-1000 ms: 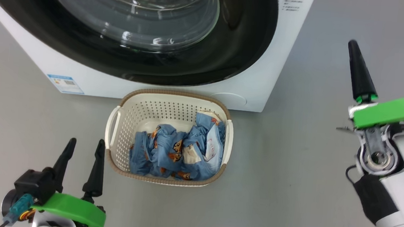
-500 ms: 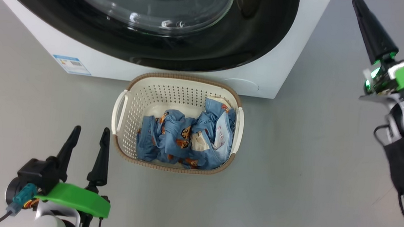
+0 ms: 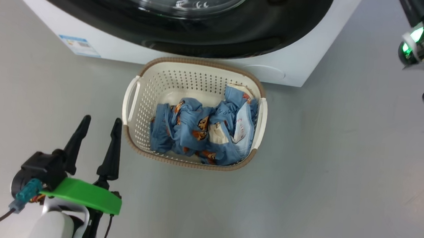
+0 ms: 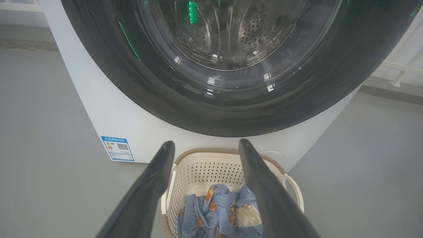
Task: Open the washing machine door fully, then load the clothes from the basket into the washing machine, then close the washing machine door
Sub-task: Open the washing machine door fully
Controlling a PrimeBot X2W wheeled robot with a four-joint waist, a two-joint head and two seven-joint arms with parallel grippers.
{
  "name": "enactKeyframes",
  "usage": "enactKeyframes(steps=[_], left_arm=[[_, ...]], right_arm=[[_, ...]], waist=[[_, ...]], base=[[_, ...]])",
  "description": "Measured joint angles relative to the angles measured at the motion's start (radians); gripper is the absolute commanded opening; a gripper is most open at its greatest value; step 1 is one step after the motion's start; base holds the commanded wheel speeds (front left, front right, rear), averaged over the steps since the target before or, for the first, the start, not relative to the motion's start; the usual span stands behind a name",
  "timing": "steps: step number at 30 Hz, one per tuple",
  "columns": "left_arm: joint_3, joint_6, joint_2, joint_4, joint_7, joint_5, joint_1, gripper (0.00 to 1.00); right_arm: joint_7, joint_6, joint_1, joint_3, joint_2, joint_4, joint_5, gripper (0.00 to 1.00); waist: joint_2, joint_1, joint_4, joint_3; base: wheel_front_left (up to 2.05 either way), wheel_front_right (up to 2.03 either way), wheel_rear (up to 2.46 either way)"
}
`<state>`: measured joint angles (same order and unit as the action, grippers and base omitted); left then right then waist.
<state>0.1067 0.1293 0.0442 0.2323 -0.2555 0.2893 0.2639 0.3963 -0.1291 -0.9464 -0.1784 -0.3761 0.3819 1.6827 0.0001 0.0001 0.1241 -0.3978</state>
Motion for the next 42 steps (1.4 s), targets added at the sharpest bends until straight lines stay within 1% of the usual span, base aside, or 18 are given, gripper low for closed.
enactKeyframes(steps=[6,12,24,32,42], left_arm=[[0.008,0.000,-0.006,-0.007,0.000,0.003,0.018,1.00],[0.012,0.000,-0.008,-0.013,0.000,0.018,0.043,1.00],[0.029,0.000,-0.013,-0.026,0.000,0.044,0.071,1.00],[0.038,0.000,-0.014,-0.028,0.000,0.058,0.073,1.00],[0.032,0.000,-0.016,-0.026,0.000,0.060,0.074,1.00]], right_arm=[[0.060,0.000,-0.057,0.018,-0.001,0.031,-0.001,0.00],[0.095,0.000,-0.107,0.024,0.000,0.056,-0.017,0.00],[0.120,0.000,-0.182,0.014,-0.002,0.103,-0.076,0.00],[0.122,0.000,-0.203,0.009,-0.003,0.115,-0.089,0.00],[0.178,0.000,-0.178,-0.013,-0.001,0.107,-0.088,0.00]], waist=[[0.0000,-0.0001,0.020,-0.030],[0.0000,0.0000,0.041,-0.059],[0.0000,-0.0001,0.083,-0.105],[0.0000,0.0000,0.101,-0.113],[0.0000,0.0000,0.096,-0.076]], base=[[0.00,0.00,0.00],[0.00,0.00,0.00],[0.00,0.00,0.00],[0.00,0.00,0.00],[0.00,0.00,0.00]])
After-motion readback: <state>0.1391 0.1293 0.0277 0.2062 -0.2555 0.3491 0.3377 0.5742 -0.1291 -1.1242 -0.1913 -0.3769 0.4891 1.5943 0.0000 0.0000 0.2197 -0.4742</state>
